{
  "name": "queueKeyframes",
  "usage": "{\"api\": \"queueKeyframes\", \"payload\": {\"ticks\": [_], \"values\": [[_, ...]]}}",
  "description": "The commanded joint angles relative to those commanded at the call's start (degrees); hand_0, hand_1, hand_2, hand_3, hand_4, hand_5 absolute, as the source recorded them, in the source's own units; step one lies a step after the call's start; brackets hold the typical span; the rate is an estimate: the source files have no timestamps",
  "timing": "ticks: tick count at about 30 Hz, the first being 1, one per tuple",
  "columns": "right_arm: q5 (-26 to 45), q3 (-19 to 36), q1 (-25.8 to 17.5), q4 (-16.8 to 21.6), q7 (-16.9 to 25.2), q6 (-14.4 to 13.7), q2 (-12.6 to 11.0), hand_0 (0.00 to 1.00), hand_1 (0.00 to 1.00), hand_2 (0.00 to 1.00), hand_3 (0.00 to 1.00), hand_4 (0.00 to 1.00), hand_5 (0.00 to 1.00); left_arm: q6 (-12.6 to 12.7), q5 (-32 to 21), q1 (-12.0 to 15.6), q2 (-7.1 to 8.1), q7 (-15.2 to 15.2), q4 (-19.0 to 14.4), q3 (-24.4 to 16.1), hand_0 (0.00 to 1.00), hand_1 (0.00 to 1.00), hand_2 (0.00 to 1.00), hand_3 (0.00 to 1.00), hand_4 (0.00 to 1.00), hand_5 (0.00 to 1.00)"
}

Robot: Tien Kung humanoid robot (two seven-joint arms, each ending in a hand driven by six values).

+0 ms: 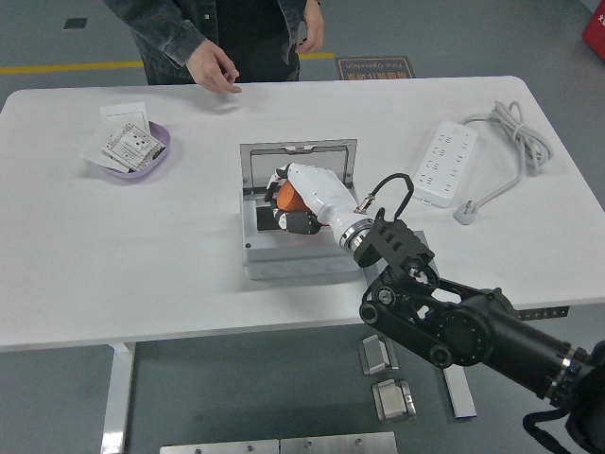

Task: Pick up the cylinder from the cube,place it in the box,flap close box

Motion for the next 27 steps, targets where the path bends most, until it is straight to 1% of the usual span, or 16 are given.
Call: {"api": "queueKeyframes", "payload": {"ticks": [5, 6, 11, 12, 17, 18, 23, 24, 27], "values": [[-1.02, -0.26, 0.39, -0.60, 1.03, -0.29, -0.08, 0.316, 0.210, 0.286, 0.368, 0.027, 0.014, -0.08, 0.10, -0.33, 0.05, -0.21, 0.00, 0.18, 0.638, 0.636, 0.470, 0.606, 0.681, 0.316], [-1.23, -0.29, 0.47, -0.75, 1.24, -0.39, -0.11, 0.406, 0.393, 0.496, 0.681, 0.544, 0.259, -0.09, 0.10, -0.40, 0.05, -0.23, 0.00, 0.20, 0.638, 0.636, 0.470, 0.605, 0.682, 0.317], [-2.34, -0.54, 0.91, -1.65, 2.15, -0.87, -0.47, 0.406, 0.393, 0.496, 0.681, 0.544, 0.259, -0.17, 0.37, -0.66, -0.01, -0.21, 0.00, 0.17, 0.638, 0.636, 0.470, 0.605, 0.682, 0.317], [-2.51, -0.61, 0.99, -1.80, 2.24, -0.93, -0.54, 0.572, 0.472, 0.527, 0.704, 0.706, 0.258, -0.19, 0.42, -0.69, -0.02, -0.20, 0.00, 0.16, 0.637, 0.636, 0.470, 0.605, 0.681, 0.316], [-2.99, -1.07, 1.36, -2.79, 3.00, -1.61, -0.79, 0.572, 0.472, 0.527, 0.704, 0.706, 0.258, -0.25, 0.73, -0.80, -0.01, -0.15, 0.00, 0.06, 0.637, 0.636, 0.470, 0.605, 0.681, 0.316], [-3.03, -1.17, 1.41, -2.94, 3.09, -1.68, -0.83, 0.609, 0.487, 0.537, 0.727, 0.800, 0.281, -0.26, 0.75, -0.82, -0.01, -0.15, 0.00, 0.07, 0.638, 0.635, 0.469, 0.605, 0.681, 0.317], [-3.08, -1.68, 1.52, -3.38, 3.51, -1.84, -1.05, 0.609, 0.487, 0.537, 0.727, 0.800, 0.281, -0.33, 0.80, -0.97, -0.02, -0.15, 0.00, 0.10, 0.638, 0.635, 0.469, 0.605, 0.681, 0.317], [-3.03, -1.71, 1.51, -3.42, 3.60, -1.88, -1.07, 0.655, 0.529, 0.540, 0.729, 0.850, 0.281, -0.35, 0.82, -1.00, -0.03, -0.15, 0.00, 0.10, 0.637, 0.636, 0.466, 0.605, 0.680, 0.317], [-2.76, -1.75, 1.36, -3.45, 3.80, -2.01, -1.24, 0.655, 0.529, 0.540, 0.729, 0.850, 0.281, -0.41, 0.74, -1.03, -0.05, -0.19, 0.00, 0.24, 0.637, 0.636, 0.466, 0.605, 0.680, 0.317]]}}
